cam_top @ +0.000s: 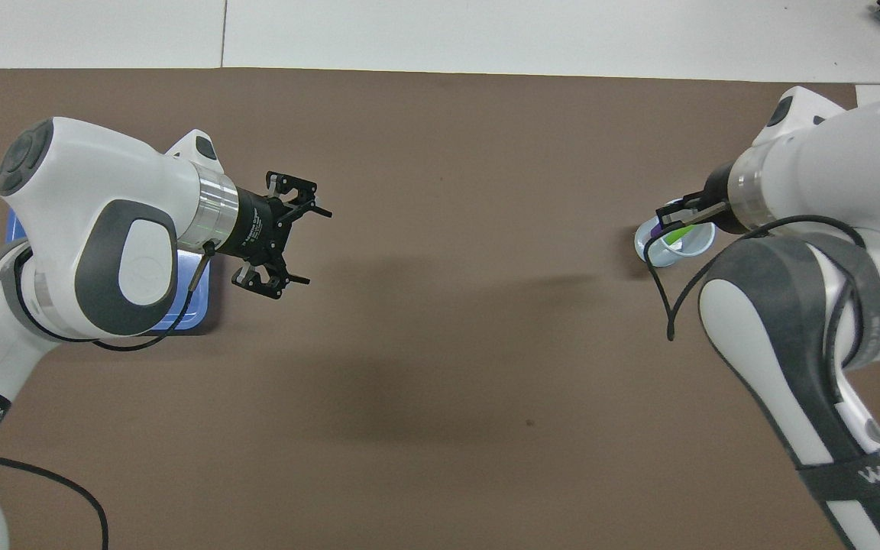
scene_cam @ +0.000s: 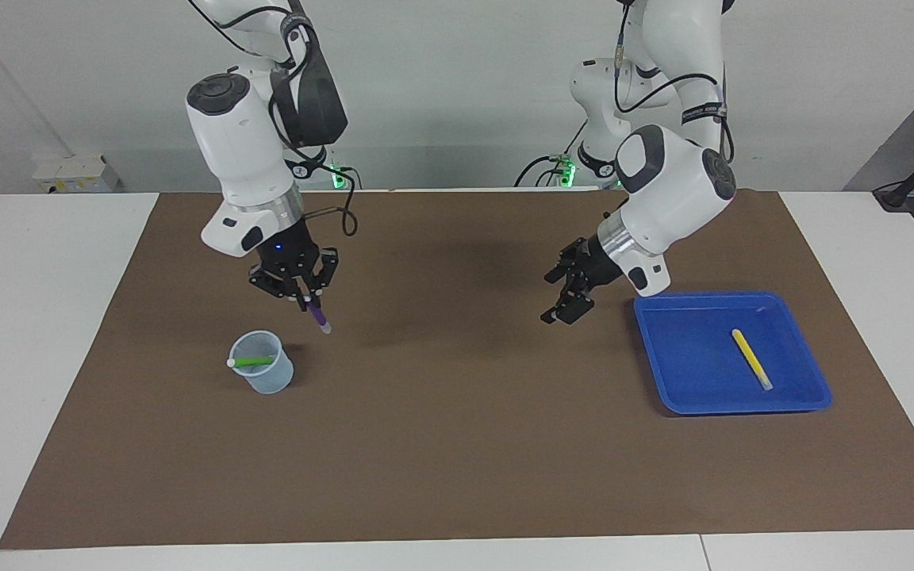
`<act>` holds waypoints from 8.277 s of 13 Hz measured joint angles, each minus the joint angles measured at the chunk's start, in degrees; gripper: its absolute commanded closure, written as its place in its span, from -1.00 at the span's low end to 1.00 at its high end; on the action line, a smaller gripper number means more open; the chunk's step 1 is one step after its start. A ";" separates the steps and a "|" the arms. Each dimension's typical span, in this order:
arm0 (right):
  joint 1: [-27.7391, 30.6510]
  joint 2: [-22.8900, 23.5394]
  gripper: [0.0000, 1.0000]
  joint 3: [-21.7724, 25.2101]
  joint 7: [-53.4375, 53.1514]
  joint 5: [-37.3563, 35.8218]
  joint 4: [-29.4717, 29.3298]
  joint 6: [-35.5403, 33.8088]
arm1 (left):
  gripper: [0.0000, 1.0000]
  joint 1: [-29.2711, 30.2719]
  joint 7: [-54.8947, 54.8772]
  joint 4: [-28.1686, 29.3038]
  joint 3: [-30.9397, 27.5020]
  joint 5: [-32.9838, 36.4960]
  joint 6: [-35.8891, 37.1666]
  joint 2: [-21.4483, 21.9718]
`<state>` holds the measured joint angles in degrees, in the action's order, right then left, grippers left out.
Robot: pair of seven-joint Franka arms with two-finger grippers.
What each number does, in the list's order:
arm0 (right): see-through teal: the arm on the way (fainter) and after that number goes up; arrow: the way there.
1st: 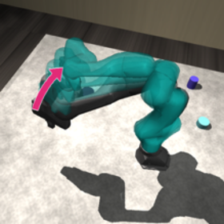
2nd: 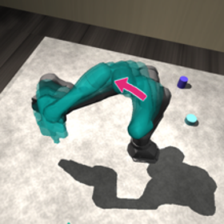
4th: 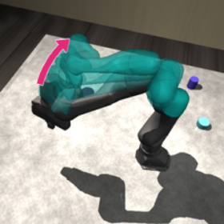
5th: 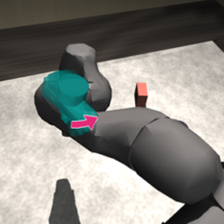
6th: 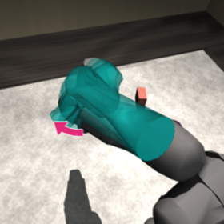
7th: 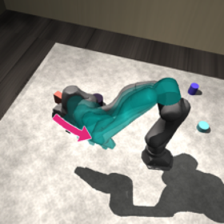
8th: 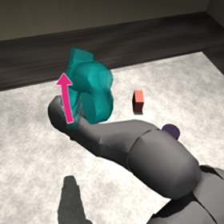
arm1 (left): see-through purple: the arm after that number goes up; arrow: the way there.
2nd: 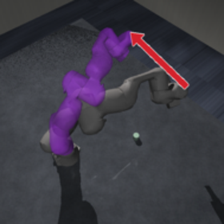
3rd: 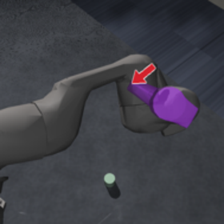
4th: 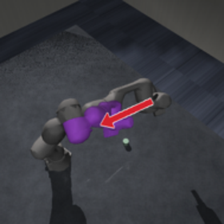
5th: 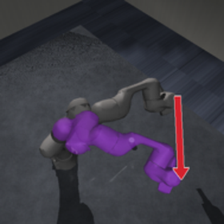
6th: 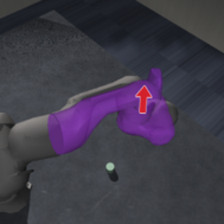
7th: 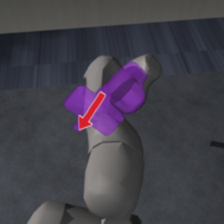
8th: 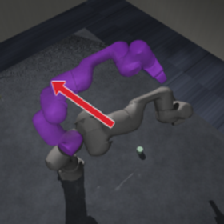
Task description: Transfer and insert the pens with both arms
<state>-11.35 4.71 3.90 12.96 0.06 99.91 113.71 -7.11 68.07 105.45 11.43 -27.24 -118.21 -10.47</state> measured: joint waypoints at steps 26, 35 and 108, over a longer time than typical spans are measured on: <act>5.62 2.06 -1.00 -0.49 4.20 1.42 11.06 15.34 | -0.90 25.23 -61.99 -12.02 -0.82 31.89 -1.08 -16.92; 1.56 -4.57 -1.00 -3.78 -11.83 1.46 7.92 4.99 | -0.42 27.51 -66.03 -9.11 -0.85 32.00 -7.96 -19.04; -15.89 2.16 1.00 -4.51 -69.85 32.68 7.50 28.62 | -1.00 -2.41 12.76 -7.77 3.83 -21.89 -3.19 -6.47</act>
<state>-27.25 6.86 -0.62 -56.89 32.74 107.41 142.33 -9.52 80.83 97.68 15.26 -49.13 -121.40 -16.94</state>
